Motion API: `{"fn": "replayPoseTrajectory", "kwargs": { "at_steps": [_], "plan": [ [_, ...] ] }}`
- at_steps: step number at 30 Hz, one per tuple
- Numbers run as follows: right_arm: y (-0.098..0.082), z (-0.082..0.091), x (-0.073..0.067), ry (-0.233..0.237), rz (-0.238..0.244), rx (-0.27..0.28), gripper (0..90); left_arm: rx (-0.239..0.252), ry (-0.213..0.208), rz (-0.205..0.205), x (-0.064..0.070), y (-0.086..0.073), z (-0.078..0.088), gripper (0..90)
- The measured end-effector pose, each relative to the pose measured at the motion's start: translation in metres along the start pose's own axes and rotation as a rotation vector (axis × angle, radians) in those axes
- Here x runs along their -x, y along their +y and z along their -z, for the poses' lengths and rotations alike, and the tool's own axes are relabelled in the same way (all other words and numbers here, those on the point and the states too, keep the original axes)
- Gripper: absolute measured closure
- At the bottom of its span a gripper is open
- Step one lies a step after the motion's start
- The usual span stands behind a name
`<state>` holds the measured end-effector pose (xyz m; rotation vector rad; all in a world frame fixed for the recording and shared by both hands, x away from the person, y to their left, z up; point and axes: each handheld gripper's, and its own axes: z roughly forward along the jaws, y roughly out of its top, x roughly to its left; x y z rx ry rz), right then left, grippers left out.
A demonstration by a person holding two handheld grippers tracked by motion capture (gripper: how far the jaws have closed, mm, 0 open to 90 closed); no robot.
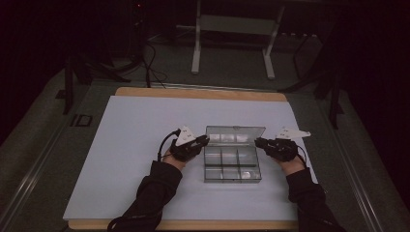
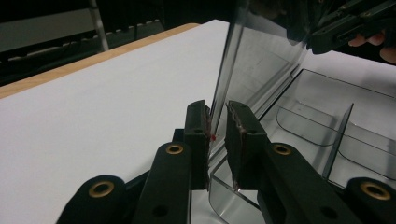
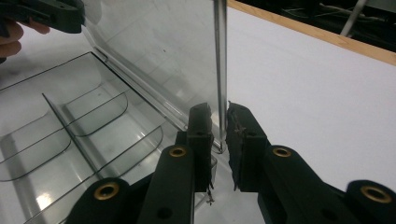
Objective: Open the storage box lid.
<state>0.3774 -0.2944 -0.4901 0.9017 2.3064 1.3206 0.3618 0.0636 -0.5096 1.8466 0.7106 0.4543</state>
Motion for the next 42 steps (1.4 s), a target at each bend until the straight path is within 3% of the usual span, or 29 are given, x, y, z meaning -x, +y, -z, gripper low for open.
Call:
{"fn": "replayPoseTrajectory", "kwargs": {
  "at_steps": [12,18,28,42],
  "plan": [
    [0.002,-0.005,0.000,-0.029,-0.038,0.002,80.5,0.004,0.040,0.034,-0.001,0.002,-0.007,79.7],
    [0.003,-0.009,0.001,-0.045,-0.064,-0.004,80.5,-0.015,0.057,0.047,0.000,0.003,-0.011,74.6],
    [0.004,-0.014,0.002,-0.062,-0.081,-0.025,78.9,-0.042,0.106,0.054,0.002,0.006,-0.017,74.5],
    [0.004,-0.024,0.003,-0.067,-0.117,-0.059,72.5,-0.064,0.095,0.119,-0.004,0.005,-0.024,68.6]
  ]
}}
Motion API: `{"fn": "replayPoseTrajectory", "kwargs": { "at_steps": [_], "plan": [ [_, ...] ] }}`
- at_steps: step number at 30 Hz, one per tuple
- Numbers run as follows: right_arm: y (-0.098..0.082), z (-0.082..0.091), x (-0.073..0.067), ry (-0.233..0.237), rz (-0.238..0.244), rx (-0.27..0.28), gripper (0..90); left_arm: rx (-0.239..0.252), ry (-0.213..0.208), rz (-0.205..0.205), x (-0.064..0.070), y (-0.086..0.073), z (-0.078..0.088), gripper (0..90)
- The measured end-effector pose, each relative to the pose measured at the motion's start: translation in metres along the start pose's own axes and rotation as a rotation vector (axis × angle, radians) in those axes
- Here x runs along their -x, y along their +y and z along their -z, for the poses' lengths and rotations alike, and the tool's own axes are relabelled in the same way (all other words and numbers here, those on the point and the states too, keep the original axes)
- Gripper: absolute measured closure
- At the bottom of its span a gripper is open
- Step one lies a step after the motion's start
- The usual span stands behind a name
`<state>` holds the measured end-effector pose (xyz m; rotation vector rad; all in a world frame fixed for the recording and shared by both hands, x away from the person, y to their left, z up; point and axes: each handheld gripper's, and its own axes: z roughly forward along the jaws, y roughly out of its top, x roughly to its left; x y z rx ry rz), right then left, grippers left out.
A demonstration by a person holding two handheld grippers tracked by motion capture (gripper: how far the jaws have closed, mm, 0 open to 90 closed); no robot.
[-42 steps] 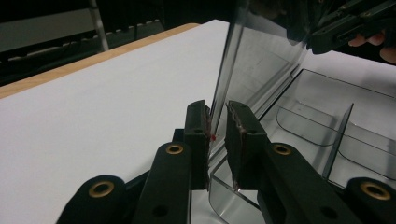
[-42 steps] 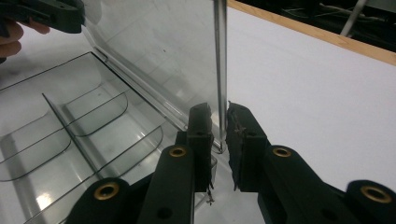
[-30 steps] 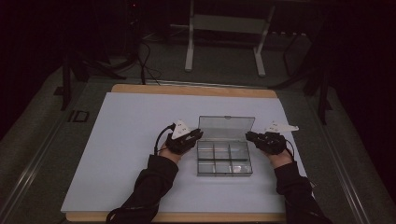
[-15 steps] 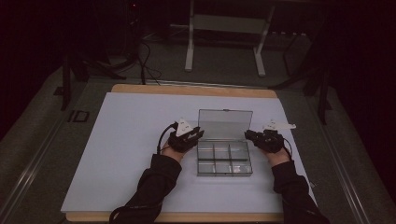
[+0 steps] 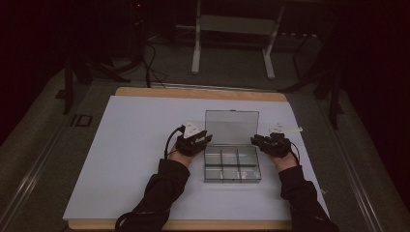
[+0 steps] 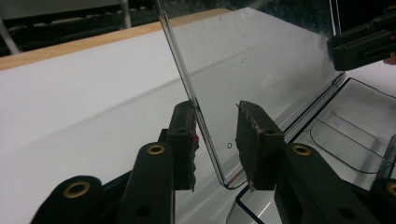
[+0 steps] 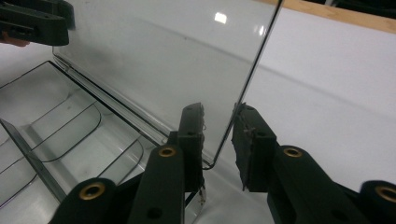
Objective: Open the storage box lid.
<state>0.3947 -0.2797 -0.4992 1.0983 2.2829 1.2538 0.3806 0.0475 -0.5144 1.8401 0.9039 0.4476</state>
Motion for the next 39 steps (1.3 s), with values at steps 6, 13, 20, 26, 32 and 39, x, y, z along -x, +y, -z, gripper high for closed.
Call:
{"fn": "replayPoseTrajectory", "kwargs": {
  "at_steps": [6,13,20,26,32,39],
  "plan": [
    [-0.001,-0.002,0.001,0.003,-0.022,-0.014,70.9,-0.016,-0.010,0.047,-0.002,-0.002,-0.003,65.8],
    [-0.003,-0.003,0.003,0.013,-0.060,-0.019,70.1,-0.054,-0.045,0.111,-0.006,-0.003,-0.007,63.2],
    [-0.004,-0.004,0.005,0.010,-0.085,-0.019,68.1,-0.096,-0.044,0.145,-0.006,0.000,-0.010,59.1],
    [-0.004,-0.005,0.005,-0.003,-0.093,-0.028,68.3,-0.134,-0.055,0.223,-0.010,0.001,-0.012,56.6],
    [-0.002,-0.006,0.006,-0.001,-0.097,-0.040,68.2,-0.156,-0.060,0.237,-0.010,0.002,-0.013,55.4],
    [0.000,-0.007,0.006,-0.001,-0.102,-0.056,68.2,-0.178,-0.059,0.253,-0.012,0.004,-0.014,53.8]
  ]
}}
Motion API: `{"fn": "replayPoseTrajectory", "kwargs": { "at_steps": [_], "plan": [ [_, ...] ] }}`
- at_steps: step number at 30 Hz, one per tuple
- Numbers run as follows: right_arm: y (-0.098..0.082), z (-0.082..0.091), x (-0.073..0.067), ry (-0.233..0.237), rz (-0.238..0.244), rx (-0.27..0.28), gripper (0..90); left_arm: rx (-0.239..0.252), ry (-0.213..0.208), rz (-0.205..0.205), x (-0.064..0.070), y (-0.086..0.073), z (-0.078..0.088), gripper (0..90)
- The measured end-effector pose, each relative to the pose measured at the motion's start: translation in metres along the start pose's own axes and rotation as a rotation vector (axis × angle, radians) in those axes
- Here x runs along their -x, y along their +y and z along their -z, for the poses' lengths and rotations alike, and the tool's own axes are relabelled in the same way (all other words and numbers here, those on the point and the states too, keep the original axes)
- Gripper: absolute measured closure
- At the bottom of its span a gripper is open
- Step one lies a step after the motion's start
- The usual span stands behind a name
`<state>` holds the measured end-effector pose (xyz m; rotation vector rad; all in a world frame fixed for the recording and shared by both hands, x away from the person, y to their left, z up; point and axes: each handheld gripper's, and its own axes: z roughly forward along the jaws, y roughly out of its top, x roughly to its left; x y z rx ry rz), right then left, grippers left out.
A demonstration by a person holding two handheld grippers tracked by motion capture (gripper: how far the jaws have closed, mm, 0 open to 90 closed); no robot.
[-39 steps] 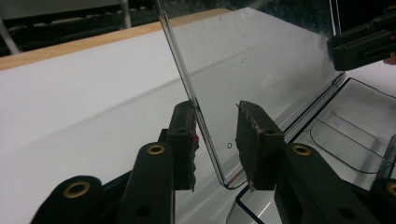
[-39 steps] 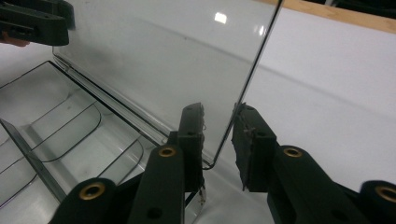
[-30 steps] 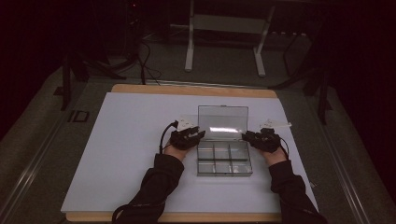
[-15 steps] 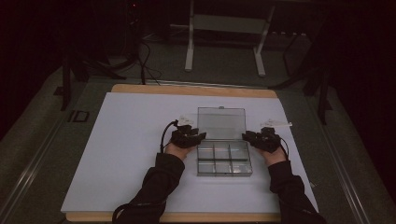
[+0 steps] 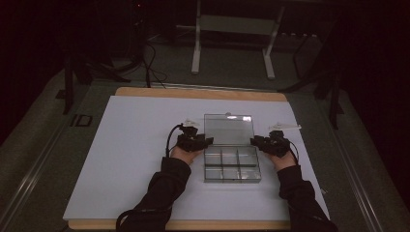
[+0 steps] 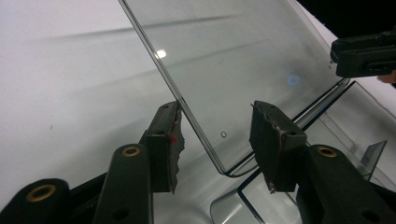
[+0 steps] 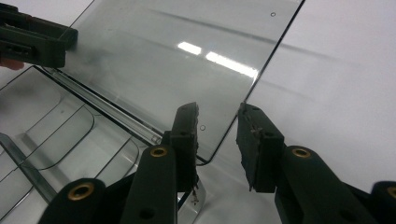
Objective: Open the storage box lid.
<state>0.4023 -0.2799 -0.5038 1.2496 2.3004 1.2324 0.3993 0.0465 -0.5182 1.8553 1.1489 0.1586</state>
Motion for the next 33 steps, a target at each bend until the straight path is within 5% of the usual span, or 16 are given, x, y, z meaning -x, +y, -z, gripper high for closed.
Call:
{"fn": "replayPoseTrajectory", "kwargs": {
  "at_steps": [15,22,28,33],
  "plan": [
    [0.005,-0.004,0.002,0.020,-0.004,-0.041,62.4,-0.010,0.003,-0.052,0.000,0.002,-0.002,50.7],
    [0.012,-0.002,-0.001,0.009,0.017,-0.048,57.8,-0.011,-0.032,-0.119,0.009,0.008,0.004,38.4],
    [0.017,0.001,-0.006,0.000,0.052,-0.047,45.1,-0.026,-0.049,-0.145,0.018,0.010,0.006,15.2],
    [0.019,0.005,-0.009,0.012,0.052,-0.026,31.1,-0.037,-0.075,-0.217,0.028,0.009,0.010,6.0]
  ]
}}
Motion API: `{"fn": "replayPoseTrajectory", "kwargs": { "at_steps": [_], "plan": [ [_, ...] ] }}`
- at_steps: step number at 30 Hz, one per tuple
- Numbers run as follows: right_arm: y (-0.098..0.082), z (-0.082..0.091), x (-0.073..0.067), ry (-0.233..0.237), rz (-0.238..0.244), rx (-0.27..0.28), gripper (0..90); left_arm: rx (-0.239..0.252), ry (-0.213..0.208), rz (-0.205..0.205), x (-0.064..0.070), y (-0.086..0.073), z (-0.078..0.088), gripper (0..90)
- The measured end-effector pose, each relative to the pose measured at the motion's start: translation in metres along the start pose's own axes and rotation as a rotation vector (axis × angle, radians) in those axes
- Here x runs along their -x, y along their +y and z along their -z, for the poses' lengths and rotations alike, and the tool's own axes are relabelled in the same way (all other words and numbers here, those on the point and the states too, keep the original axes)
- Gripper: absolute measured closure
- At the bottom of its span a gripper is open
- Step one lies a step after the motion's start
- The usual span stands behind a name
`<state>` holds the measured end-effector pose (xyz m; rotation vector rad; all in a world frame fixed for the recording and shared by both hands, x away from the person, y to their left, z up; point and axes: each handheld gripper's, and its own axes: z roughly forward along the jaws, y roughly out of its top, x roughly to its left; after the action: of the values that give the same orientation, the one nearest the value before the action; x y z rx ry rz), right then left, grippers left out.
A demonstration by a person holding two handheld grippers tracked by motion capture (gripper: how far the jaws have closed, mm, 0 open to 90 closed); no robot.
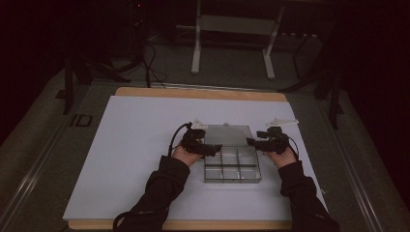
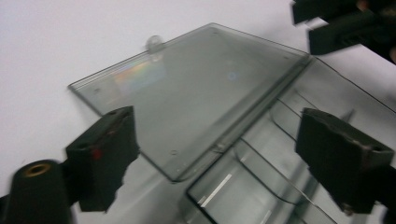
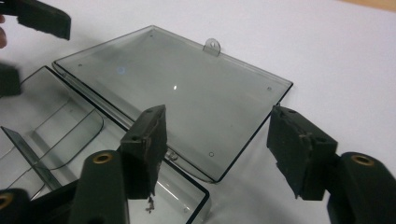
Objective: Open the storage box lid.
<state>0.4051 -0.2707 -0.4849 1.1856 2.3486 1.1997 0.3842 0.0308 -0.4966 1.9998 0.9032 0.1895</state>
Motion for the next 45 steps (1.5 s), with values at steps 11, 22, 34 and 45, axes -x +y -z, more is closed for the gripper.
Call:
{"fn": "replayPoseTrajectory", "kwargs": {
  "at_steps": [11,22,34,45],
  "plan": [
    [-0.004,0.006,-0.015,0.036,0.071,-0.027,15.6,0.015,-0.006,-0.057,0.012,-0.004,0.014,2.0],
    [-0.009,0.020,-0.023,0.044,0.086,-0.014,14.4,-0.005,-0.034,-0.096,0.023,-0.015,0.029,2.1],
    [-0.024,0.031,-0.033,0.059,0.126,0.003,14.5,0.036,-0.062,-0.127,0.037,-0.028,0.043,2.1],
    [-0.040,0.052,-0.047,0.083,0.156,0.027,14.7,0.053,-0.087,-0.162,0.054,-0.044,0.060,2.1]
  ]
}}
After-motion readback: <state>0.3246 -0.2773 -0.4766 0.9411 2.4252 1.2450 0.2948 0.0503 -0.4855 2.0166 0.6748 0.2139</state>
